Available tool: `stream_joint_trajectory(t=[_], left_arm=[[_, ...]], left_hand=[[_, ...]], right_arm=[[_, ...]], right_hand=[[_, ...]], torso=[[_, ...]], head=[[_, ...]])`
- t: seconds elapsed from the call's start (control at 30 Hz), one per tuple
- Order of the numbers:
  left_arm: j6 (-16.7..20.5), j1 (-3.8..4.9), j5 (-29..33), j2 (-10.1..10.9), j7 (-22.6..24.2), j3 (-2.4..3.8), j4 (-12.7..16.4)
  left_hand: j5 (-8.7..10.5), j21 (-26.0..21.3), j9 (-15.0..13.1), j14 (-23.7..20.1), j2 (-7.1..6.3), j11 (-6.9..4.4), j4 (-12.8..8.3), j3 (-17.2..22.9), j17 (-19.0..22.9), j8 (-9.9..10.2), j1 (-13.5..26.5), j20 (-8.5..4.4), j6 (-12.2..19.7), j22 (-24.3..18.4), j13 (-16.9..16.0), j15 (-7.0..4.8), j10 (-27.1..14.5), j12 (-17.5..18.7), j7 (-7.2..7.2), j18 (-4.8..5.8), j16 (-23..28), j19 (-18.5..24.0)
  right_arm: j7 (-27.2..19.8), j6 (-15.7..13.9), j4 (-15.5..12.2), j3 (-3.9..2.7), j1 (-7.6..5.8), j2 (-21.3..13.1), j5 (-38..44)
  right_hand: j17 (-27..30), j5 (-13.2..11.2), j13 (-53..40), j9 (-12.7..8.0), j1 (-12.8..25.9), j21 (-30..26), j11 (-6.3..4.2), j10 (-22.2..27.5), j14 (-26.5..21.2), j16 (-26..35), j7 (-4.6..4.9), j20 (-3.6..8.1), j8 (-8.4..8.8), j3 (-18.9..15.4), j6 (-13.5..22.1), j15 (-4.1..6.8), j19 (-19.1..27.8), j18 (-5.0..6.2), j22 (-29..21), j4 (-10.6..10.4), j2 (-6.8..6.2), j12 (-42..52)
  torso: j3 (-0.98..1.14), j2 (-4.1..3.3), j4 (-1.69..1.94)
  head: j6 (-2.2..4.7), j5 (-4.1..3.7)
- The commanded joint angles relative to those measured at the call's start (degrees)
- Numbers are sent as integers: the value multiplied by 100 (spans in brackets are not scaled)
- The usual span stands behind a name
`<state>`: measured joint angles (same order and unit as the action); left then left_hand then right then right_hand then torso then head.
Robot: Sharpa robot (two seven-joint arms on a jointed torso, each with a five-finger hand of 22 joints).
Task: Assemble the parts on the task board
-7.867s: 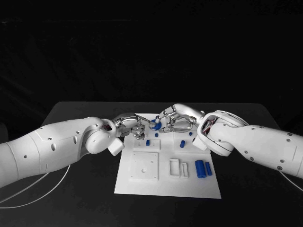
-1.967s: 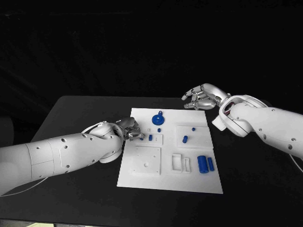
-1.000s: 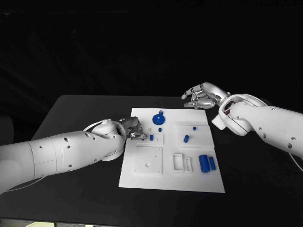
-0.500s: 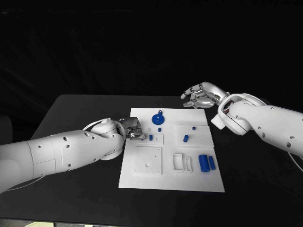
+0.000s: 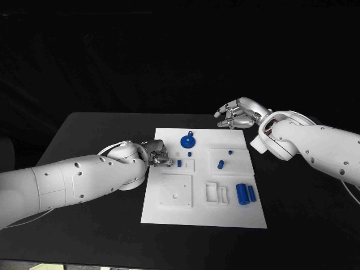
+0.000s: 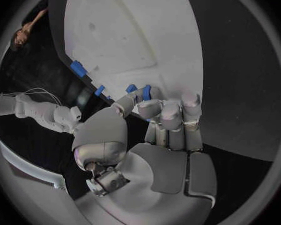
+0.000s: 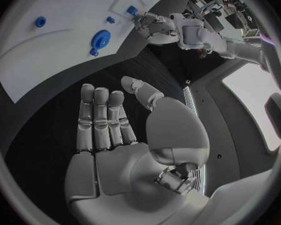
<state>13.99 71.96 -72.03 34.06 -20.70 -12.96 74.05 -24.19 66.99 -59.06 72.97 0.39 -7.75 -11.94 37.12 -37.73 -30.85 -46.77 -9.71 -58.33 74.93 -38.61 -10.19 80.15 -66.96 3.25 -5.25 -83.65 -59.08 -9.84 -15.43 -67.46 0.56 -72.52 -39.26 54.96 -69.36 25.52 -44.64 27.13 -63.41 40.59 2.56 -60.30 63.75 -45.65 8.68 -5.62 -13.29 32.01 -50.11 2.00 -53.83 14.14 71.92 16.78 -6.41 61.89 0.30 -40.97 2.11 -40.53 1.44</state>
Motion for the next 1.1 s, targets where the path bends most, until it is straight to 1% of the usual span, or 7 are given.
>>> stream_joint_trajectory(t=[0.03,0.57,0.6,0.63,0.67,0.9,1.1], left_arm=[[-356,-78,80,-27,22,-54,16],[-312,-73,93,-47,-34,-37,-32],[-310,-72,108,-49,-34,-37,-40],[-311,-71,117,-52,-31,-36,-46],[-311,-70,121,-53,-29,-36,-49],[-268,-67,134,-58,-27,-32,-83],[-234,-64,134,-67,-22,-28,-108]], left_hand=[[218,21,5,85,0,-76,55,20,-6,12,41,-570,-1400,62,0,-60,-76,-18,-617,-74,-18,8],[842,24,-6,59,-33,-55,55,68,21,0,-131,-578,-1290,56,67,-108,-81,27,-600,-96,32,30],[936,21,-6,53,-47,-52,65,61,25,4,-126,-577,-1279,55,73,-110,-83,34,-597,-96,39,32],[1179,15,-5,38,-82,-45,89,44,34,13,-112,-577,-1251,51,86,-113,-91,50,-590,-96,57,37],[1241,7,-6,35,-122,-41,121,41,40,12,-109,-576,-1241,46,99,-119,-87,61,-586,-97,66,43],[1355,-14,-6,36,-330,-32,364,-25,60,5,22,-576,-1208,31,154,-138,-69,94,-577,-97,86,48],[1347,-22,-4,35,-387,-33,489,-43,67,1,91,-580,-1194,27,177,-148,-66,105,-576,-101,92,50]], right_arm=[[-33,43,5,-5,-2,13,-12],[-34,57,21,-5,3,24,-12],[-34,60,23,-5,3,24,-12],[-34,61,23,-5,4,25,-12],[-34,61,23,-5,4,26,-12],[-34,63,28,-5,6,29,-12],[-33,64,32,-5,8,33,-12]], right_hand=[[8,27,6,-10,49,1,-1,24,-46,26,32,-20,-32,31,-3,0,30,86,6,-3,12,-4],[8,66,8,-11,58,3,-1,23,-46,24,32,-21,-34,32,-2,-1,30,86,7,-3,14,-2],[8,68,8,-11,58,3,-1,23,-46,24,32,-21,-35,32,-2,-1,30,86,7,-3,14,-2],[8,70,8,-11,59,3,-1,23,-46,24,32,-21,-35,32,-3,-1,30,86,7,-3,13,-2],[8,73,9,-12,61,3,-1,23,-46,24,32,-22,-35,31,-3,-1,30,86,7,-4,13,-2],[8,83,9,-12,65,3,-1,24,-46,24,32,-22,-36,31,-4,-1,30,86,7,-4,15,-1],[8,97,10,-13,68,4,-1,24,-46,24,32,-22,-37,32,-3,-1,30,86,7,-4,17,-1]], torso=[[4,0,-3],[9,2,-12],[9,1,-10],[10,1,-10],[11,1,-9],[8,0,-4],[6,1,-6]], head=[[-4,3],[6,-2],[7,-3],[9,-6],[6,-8],[6,-14],[0,-12]])
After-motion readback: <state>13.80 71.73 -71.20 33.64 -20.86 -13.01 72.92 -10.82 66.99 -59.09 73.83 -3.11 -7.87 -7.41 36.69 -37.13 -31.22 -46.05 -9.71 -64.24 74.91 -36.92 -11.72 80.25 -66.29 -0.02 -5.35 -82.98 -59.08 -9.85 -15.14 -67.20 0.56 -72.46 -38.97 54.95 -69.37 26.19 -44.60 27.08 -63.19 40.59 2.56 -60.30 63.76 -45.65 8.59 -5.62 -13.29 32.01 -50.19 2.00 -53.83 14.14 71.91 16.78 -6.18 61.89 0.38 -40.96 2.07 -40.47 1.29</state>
